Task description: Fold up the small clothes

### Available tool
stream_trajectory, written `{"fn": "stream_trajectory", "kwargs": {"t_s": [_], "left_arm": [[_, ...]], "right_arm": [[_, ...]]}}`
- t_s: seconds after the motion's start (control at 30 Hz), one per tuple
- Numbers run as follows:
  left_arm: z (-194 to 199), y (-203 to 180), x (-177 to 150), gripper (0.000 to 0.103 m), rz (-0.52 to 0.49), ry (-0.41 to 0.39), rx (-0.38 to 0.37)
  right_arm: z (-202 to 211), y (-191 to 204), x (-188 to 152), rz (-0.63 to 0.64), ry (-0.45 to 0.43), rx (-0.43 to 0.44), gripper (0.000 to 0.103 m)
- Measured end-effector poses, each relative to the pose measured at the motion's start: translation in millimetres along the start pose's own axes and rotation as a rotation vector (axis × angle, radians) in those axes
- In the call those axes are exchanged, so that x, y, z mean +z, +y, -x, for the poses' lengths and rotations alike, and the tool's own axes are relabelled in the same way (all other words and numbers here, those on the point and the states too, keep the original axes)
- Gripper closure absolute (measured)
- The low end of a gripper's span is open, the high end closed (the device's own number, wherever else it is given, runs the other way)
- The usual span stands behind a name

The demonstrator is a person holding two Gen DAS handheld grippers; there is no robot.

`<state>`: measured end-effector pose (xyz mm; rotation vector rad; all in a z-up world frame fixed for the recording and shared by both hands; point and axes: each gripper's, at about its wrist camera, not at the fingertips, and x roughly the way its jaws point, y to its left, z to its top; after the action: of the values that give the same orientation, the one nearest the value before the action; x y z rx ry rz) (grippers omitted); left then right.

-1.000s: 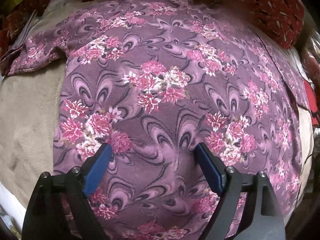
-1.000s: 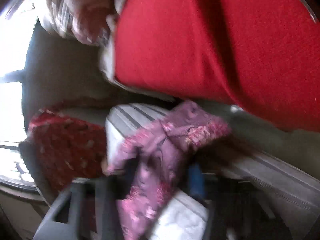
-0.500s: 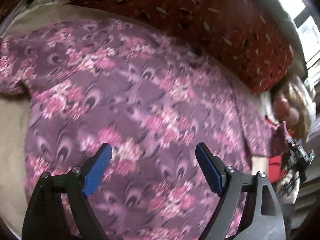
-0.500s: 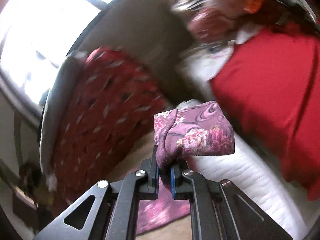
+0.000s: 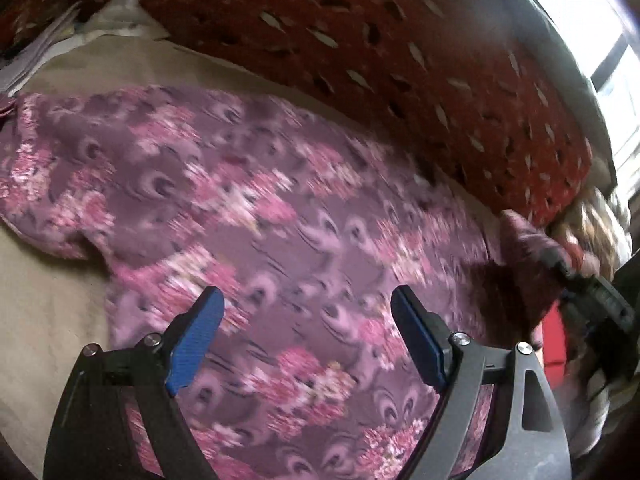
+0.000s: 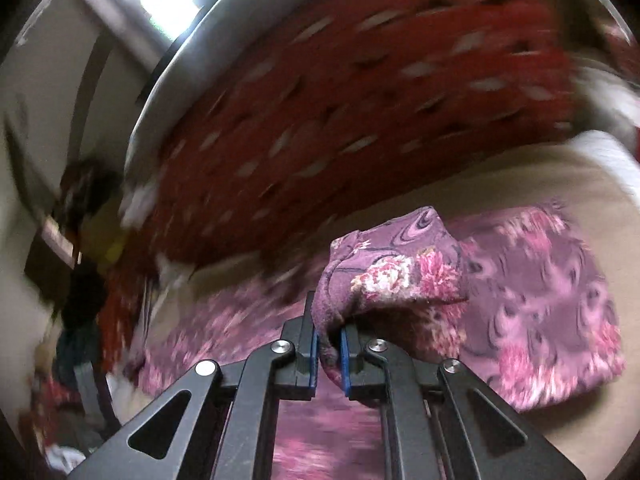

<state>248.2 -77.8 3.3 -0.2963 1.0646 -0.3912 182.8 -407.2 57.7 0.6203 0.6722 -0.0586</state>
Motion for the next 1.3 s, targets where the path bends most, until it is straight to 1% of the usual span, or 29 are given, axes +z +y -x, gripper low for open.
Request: {"fn": "stream_trajectory", "kwargs": {"t_s": [0.07,0.1,0.13,0.2,0.23,0.3,0.37,0.43,0.47,0.5,0.57,0.67,0.7,0.8,0.83,0.9,0.93,0.97,1.0,1.03,1.07,1.13,1.2,1.23,1.3], "left_arm": [[1.8,13.1,6.0,0.018,0.042,-0.011,-0.009],[1.0,19.4,8.5,0.018,0.063,-0.008,-0.019],[2.8,25.5,10.6,0.018,0.08,-0.002,-0.027],[3.3,34.4,13.9,0.018,0.109,0.003,-0.046],[4.6,38.5,15.1,0.018,0.122,0.002,-0.056],[5.6,42.4,16.8,0.018,0.134,0.006,-0.073],[5.9,42.7,17.5,0.018,0.131,0.016,-0.104],[9.1,40.4,17.6,0.018,0.12,0.036,-0.14],[7.3,37.0,17.3,0.018,0.111,0.049,-0.157],[2.6,31.3,15.8,0.018,0.095,0.073,-0.183],[-3.7,22.7,13.3,0.018,0.079,0.111,-0.212],[-13.4,8.8,9.8,0.018,0.066,0.139,-0.23],[-15.9,4.5,9.3,0.017,0.058,0.143,-0.228],[-28.8,-9.1,7.9,0.017,0.036,0.149,-0.17],[-30.3,-13.6,8.1,0.017,0.034,0.126,-0.147],[-29.8,-19.5,8.7,0.019,0.044,0.079,-0.132],[-29.2,-22.4,8.5,0.041,0.053,0.05,-0.138],[-29.5,-25.0,9.2,0.063,0.053,0.037,-0.146],[-31.9,-28.1,10.1,0.099,0.041,0.044,-0.149],[-33.0,-30.4,11.3,0.098,0.032,0.042,-0.137],[-28.7,-31.4,11.7,0.099,0.033,0.006,-0.115],[-14.9,-33.3,14.9,0.099,0.015,-0.063,-0.097],[2.6,-29.5,22.4,0.099,0.009,-0.144,-0.045],[8.3,-25.3,26.5,0.099,0.016,-0.172,-0.024],[14.6,-10.2,33.8,0.099,0.047,-0.176,0.0]], "right_arm": [[-28.3,35.7,-11.7,0.063,0.042,0.021,0.094],[-42.3,50.8,-17.9,0.081,0.065,0.034,0.09],[-55.5,64.0,-25.4,0.094,0.09,0.042,0.089],[-81.2,83.5,-39.7,0.117,0.141,0.028,0.083],[-95.5,91.7,-50.6,0.121,0.176,0.021,0.082],[-115.0,99.6,-71.3,0.112,0.255,0.023,0.076],[-116.4,104.7,-91.7,0.135,0.311,0.03,0.073],[-107.9,106.4,-98.7,0.178,0.3,0.019,0.072],[-104.3,105.2,-98.4,0.176,0.297,0.022,0.072],[-98.4,101.0,-97.2,0.157,0.293,0.028,0.072],[-77.9,86.7,-92.6,0.108,0.265,0.04,0.071],[-51.8,67.6,-86.5,0.083,0.235,0.024,0.068],[-42.0,59.8,-83.9,0.076,0.227,0.015,0.068],[-17.3,37.3,-80.7,0.031,0.197,0.001,0.067],[-11.0,31.3,-79.3,0.018,0.189,-0.004,0.067],[4.8,15.6,-77.0,-0.006,0.166,-0.021,0.066],[14.6,5.2,-75.4,-0.019,0.15,-0.035,0.066],[23.8,-5.3,-73.4,-0.032,0.132,-0.054,0.066],[32.6,-15.0,-71.8,-0.044,0.114,-0.071,0.066],[39.3,-22.6,-69.9,-0.057,0.099,-0.083,0.066],[46.6,-33.5,-66.9,-0.08,0.081,-0.099,0.066],[57.9,-53.0,-60.9,-0.124,0.049,-0.131,0.066],[66.1,-68.5,-56.6,-0.157,0.019,-0.156,0.065],[70.5,-79.8,-53.1,-0.183,-0.005,-0.177,0.065],[73.9,-94.6,-49.8,-0.222,-0.027,-0.19,0.063]]}}
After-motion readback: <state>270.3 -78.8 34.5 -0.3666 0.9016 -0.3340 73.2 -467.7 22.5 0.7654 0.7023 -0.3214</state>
